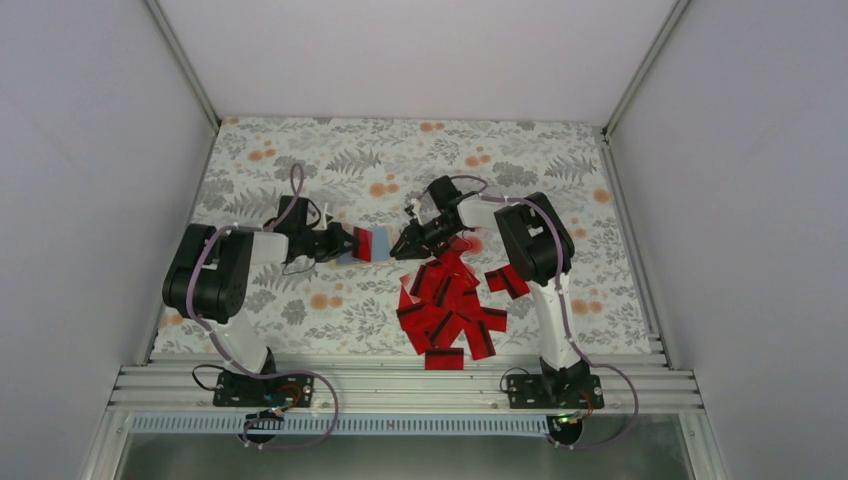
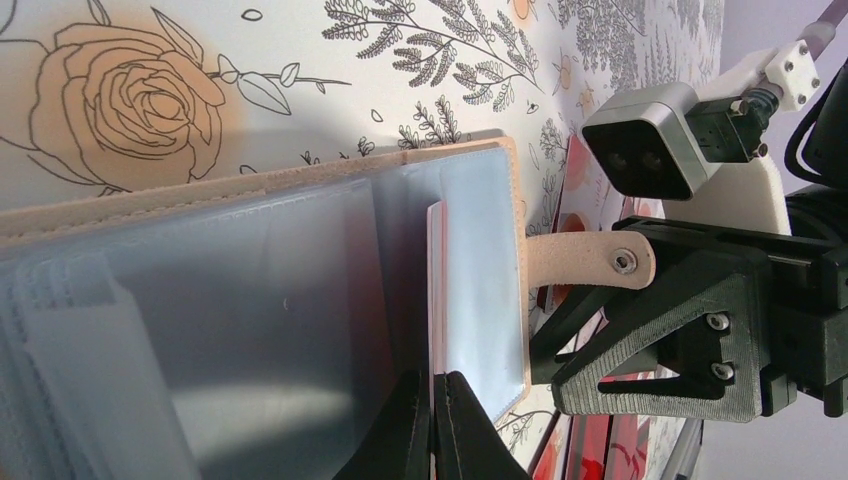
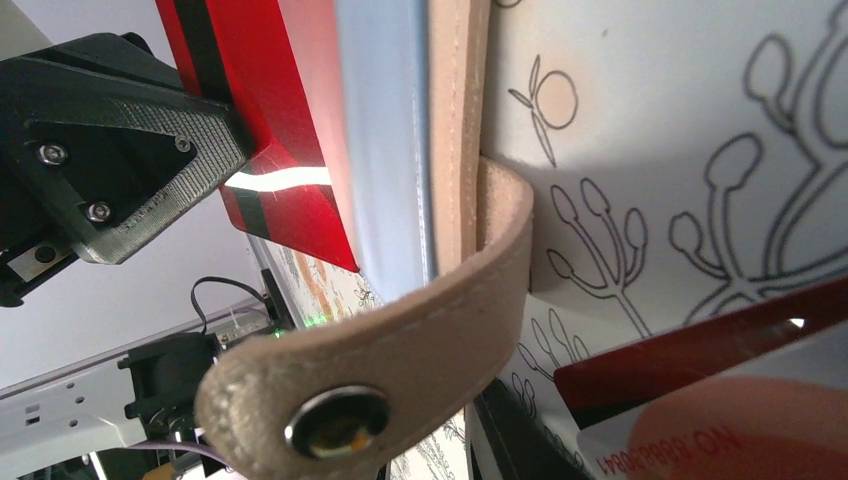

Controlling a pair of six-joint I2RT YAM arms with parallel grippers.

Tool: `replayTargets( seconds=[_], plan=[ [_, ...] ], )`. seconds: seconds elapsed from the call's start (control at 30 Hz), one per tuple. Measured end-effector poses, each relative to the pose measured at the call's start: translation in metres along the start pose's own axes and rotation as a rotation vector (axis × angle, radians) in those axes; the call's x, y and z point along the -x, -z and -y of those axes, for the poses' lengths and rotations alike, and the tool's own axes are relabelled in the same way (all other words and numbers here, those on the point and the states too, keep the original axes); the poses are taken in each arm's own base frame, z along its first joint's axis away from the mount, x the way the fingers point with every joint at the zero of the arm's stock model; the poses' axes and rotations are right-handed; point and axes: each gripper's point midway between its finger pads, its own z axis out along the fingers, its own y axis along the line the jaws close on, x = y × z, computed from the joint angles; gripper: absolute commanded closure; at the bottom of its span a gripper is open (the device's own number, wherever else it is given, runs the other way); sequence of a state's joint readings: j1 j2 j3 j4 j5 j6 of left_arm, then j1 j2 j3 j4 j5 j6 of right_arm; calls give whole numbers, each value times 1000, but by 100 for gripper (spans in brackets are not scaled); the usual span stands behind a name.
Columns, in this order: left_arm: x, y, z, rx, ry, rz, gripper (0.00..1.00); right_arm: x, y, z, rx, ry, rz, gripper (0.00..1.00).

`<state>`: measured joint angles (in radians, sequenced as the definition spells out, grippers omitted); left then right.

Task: Put the credit cards into the card holder

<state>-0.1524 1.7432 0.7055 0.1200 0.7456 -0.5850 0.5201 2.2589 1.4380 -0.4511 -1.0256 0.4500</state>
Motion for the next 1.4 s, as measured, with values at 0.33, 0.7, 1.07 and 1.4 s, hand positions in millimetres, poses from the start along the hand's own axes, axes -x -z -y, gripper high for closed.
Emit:
replayTargets(
  seconds=[0.33,0.7,1.07,1.4],
  plan=[
    [1,-2,3,-9,34,8,98,0,0,0,4,4,-3,81],
    [0,-3,1,-19,83,40,98,0,0,0,15,3,-8,81],
    [-2,-6,3,-25,117,58,98,-1,-1,1,23,3,-14,82],
    [-3,-12,9,26,102,78,98,-2,-1,0,29,2,-17,83]
  ],
)
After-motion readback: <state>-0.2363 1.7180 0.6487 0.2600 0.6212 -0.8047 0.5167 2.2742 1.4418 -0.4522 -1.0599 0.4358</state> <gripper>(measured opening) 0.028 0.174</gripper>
